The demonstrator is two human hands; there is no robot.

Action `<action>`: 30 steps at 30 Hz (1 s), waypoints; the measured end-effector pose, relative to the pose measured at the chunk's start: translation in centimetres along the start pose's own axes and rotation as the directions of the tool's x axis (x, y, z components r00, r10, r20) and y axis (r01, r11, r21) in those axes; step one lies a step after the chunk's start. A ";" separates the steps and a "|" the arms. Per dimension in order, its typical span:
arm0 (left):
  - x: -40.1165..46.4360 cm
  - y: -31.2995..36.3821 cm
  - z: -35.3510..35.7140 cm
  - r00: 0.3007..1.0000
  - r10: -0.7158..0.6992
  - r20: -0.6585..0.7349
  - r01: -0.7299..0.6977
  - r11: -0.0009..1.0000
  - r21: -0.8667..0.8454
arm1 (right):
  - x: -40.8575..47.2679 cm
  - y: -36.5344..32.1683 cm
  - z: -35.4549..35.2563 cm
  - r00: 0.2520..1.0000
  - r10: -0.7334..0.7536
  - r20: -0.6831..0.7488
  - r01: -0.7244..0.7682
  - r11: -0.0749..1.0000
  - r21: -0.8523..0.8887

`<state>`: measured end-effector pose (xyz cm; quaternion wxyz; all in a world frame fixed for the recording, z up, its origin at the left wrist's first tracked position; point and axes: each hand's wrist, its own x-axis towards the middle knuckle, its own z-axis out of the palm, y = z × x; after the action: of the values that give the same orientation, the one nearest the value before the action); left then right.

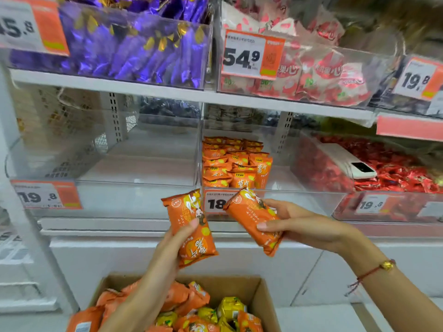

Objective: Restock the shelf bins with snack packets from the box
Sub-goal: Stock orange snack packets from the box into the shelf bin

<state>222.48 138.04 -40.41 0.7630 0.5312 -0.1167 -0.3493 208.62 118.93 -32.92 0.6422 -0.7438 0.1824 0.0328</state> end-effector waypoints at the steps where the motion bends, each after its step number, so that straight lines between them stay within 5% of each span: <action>1: -0.1 0.6 0.2 1.000 0.026 0.002 -0.026 0.999 0.020 | -0.4 -0.9 -0.9 1.000 -0.013 -0.026 0.013 1.000 0.000; 5: 0.0 3.3 1.3 0.991 0.115 0.066 -0.121 0.988 0.099 | -1.6 -3.7 -4.3 0.953 -0.139 -0.270 0.101 0.983 -0.151; 10: 0.8 5.2 2.7 0.972 0.200 0.120 -0.219 0.959 0.181 | -0.2 -5.0 -8.8 0.778 -0.225 -0.587 0.091 0.964 -0.249; 14: 1.5 5.3 3.8 0.971 0.206 0.122 -0.227 0.955 0.193 | 2.8 -5.6 -11.2 0.764 -0.299 -0.572 -0.171 0.761 -0.626; 17: 1.9 5.2 4.2 0.968 0.208 0.142 -0.235 0.950 0.208 | 5.3 -5.8 -11.2 0.828 -0.287 -0.481 -0.240 0.594 -0.767; 21: 2.3 5.3 4.2 0.969 0.204 0.139 -0.234 0.938 0.256 | 8.1 -5.0 -9.8 0.913 -0.215 -0.348 -0.178 0.558 -0.811; 30: 3.0 5.8 4.4 0.966 0.213 0.147 -0.249 0.923 0.294 | 9.1 -1.2 -9.1 0.844 -0.382 -0.376 -0.065 0.622 -0.780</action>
<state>224.62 133.99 -34.01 0.6981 0.6065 -0.2746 -0.2635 215.79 108.16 -32.82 0.1922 -0.9388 0.2439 -0.1492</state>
